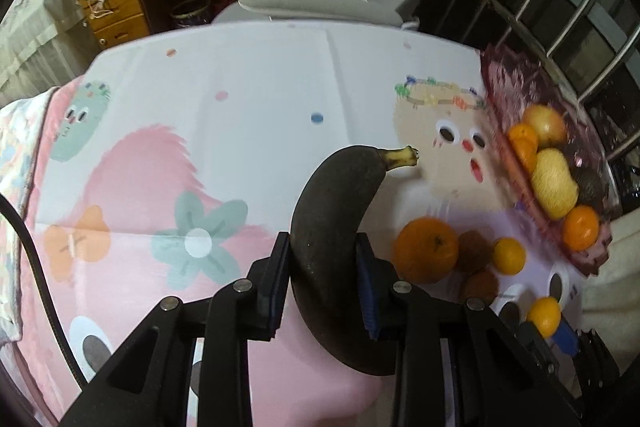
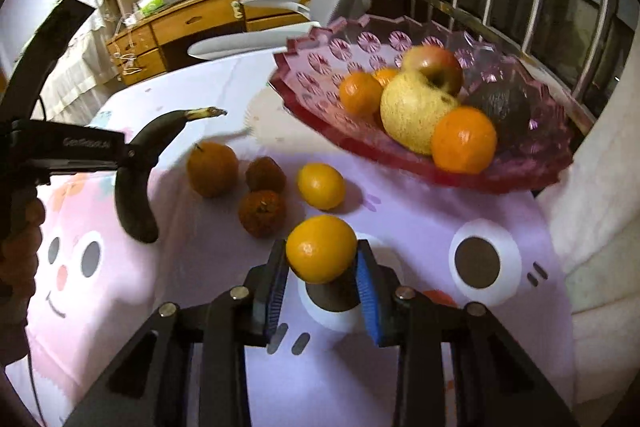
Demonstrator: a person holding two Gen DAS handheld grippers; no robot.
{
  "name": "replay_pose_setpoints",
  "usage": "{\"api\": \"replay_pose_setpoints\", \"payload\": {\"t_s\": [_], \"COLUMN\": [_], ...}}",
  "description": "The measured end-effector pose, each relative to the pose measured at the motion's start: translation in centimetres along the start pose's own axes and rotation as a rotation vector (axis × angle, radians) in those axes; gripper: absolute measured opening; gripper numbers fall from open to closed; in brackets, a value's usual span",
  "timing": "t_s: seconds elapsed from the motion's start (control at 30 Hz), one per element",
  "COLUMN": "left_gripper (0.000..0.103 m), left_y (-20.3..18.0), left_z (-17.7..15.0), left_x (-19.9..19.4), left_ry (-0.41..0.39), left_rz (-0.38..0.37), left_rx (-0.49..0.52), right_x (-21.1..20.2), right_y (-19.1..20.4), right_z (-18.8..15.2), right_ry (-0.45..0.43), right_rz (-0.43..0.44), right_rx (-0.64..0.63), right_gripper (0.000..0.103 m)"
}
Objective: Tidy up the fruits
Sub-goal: 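Carry the banana and lemon into the pink glass bowl and open both tools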
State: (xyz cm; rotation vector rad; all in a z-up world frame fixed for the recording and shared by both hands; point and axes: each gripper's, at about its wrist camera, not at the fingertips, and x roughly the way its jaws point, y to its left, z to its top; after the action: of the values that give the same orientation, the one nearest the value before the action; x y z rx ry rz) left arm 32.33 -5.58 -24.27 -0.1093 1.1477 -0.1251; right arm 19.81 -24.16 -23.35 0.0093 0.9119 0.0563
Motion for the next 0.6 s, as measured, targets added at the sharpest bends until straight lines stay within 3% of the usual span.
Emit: {"api": "replay_pose_setpoints", "payload": {"t_s": [0.27,0.6], "left_gripper": [0.029,0.029], "left_y": [-2.7,-8.5], "left_z": [1.8,4.2], "left_x": [-3.7,-5.2], "left_ry": [-0.082,-0.193], "left_rz": [0.012,0.016], "left_rx": [-0.031,-0.043], "right_x": [-3.3,-5.2], "right_y": [-0.8,-5.5], "right_z": [2.6,5.6], "right_ry": [-0.041,-0.101], "right_rz": [0.079,0.114], "right_rx": [-0.083,-0.11], "right_gripper": [0.034,0.034]}}
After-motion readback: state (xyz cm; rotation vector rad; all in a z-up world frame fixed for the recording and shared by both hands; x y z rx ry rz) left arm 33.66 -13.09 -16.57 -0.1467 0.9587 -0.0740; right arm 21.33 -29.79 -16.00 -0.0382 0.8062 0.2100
